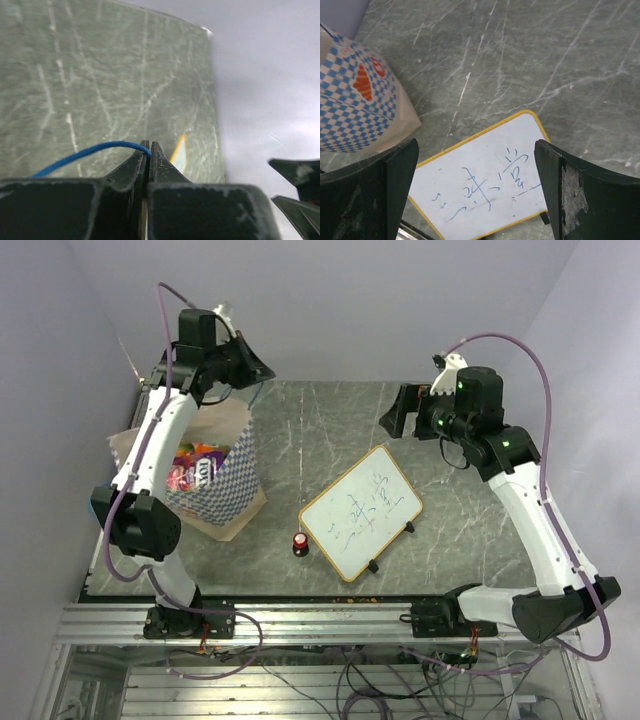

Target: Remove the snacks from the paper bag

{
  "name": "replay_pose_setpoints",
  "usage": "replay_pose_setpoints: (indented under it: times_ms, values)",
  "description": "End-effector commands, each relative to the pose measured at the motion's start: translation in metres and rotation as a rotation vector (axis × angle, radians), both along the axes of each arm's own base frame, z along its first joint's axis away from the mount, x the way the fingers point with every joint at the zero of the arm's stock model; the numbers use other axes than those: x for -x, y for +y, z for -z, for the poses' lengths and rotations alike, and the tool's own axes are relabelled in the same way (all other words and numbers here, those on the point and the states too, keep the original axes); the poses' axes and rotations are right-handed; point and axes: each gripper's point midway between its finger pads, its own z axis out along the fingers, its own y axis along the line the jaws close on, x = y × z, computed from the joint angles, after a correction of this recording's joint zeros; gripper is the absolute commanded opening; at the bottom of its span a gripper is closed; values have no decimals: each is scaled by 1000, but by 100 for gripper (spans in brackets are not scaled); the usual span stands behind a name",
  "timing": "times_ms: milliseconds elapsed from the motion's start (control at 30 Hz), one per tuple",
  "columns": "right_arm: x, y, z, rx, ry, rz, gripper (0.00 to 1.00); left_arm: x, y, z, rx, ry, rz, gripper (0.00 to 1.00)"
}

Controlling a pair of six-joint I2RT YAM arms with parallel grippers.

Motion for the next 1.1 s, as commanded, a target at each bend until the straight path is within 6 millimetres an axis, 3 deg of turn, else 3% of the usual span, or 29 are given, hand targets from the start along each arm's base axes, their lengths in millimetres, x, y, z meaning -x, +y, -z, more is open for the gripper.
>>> replay_pose_setpoints:
  times_ms: [0,200,300,367,500,633,800,1067]
  values:
    - [-4,20,-6,-76,16,-56,100,22,-52,-62,136,-157,171,7]
    - [-9,42,-1,-152,60,-108,100,47,-78,-61,147,-127,257,7]
    - [-12,59,-1,-186,64,-144,100,57,-81,-64,157,-116,276,8]
    - [-13,74,1,-200,72,-169,100,65,-77,-65,141,-105,278,15]
    - [-16,110,0,-232,85,-231,100,78,-55,-64,13,-96,244,45]
    - [-19,143,-1,-301,121,-281,100,95,-24,-67,-89,-81,184,63]
    - [-26,172,0,-344,150,-315,100,116,19,-72,-131,-69,98,94]
    - [-31,220,-5,-396,149,-378,100,152,66,-66,-260,-26,-32,100]
